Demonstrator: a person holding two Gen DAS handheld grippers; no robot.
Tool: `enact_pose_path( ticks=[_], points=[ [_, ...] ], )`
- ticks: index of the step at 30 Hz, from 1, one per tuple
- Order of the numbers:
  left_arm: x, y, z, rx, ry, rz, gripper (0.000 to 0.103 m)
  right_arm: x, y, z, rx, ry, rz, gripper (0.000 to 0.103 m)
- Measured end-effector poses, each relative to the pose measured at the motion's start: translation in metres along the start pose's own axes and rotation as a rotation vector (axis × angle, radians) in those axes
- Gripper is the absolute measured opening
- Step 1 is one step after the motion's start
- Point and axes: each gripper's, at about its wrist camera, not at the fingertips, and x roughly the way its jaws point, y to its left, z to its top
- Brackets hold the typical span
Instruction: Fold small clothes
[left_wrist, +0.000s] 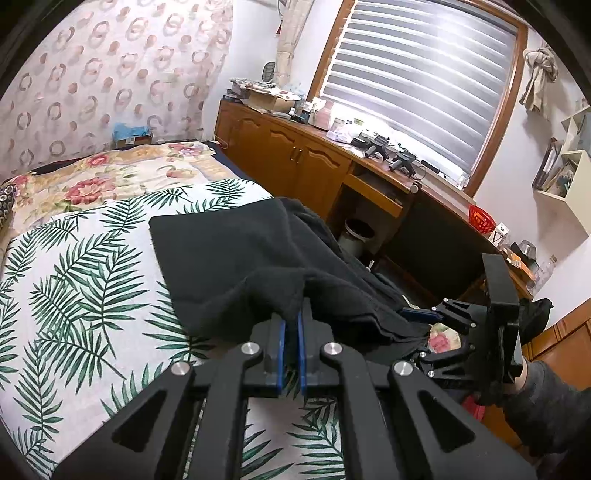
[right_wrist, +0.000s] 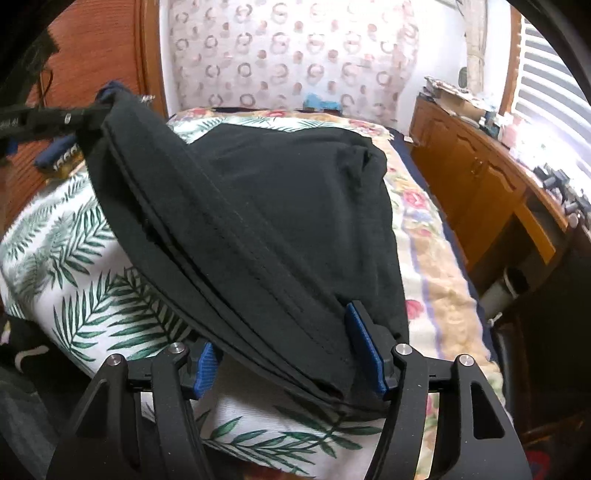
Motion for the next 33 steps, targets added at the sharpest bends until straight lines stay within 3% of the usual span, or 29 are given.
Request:
enact_pose_path(
  ticks=[5, 7, 10, 16, 22, 27, 33],
  points=[
    [-0.004, -0.003, 0.000, 0.010, -0.009, 0.014, 0.002, 0.002, 0.001, 0.002, -0.041, 0.003, -0.018, 0.041],
    [-0.004, -0.003, 0.000, 0.011, -0.010, 0.016, 0.002, 0.001, 0.000, 0.003, -0.047, 0.001, -0.004, 0.023],
    [-0.006, -0.004, 0.000, 0.017, -0.014, 0.027, 0.002, -0.002, -0.001, 0.006, -0.043, -0.009, 0.018, 0.010],
    [-0.012, 0.003, 0.003, 0.014, -0.033, 0.052, 0.002, -0.020, -0.006, 0.027, -0.042, -0.086, 0.008, 0.008],
    [-0.005, 0.025, 0.021, 0.023, -0.051, 0.121, 0.002, -0.023, -0.008, 0.083, -0.108, -0.177, -0.029, 0.007],
    [0.017, 0.058, 0.044, -0.001, -0.039, 0.148, 0.002, 0.005, -0.014, 0.130, -0.159, -0.198, -0.041, 0.007],
    [0.048, 0.089, 0.067, -0.026, -0.005, 0.163, 0.002, 0.057, -0.027, 0.172, -0.195, -0.148, -0.034, 0.007]
  ],
)
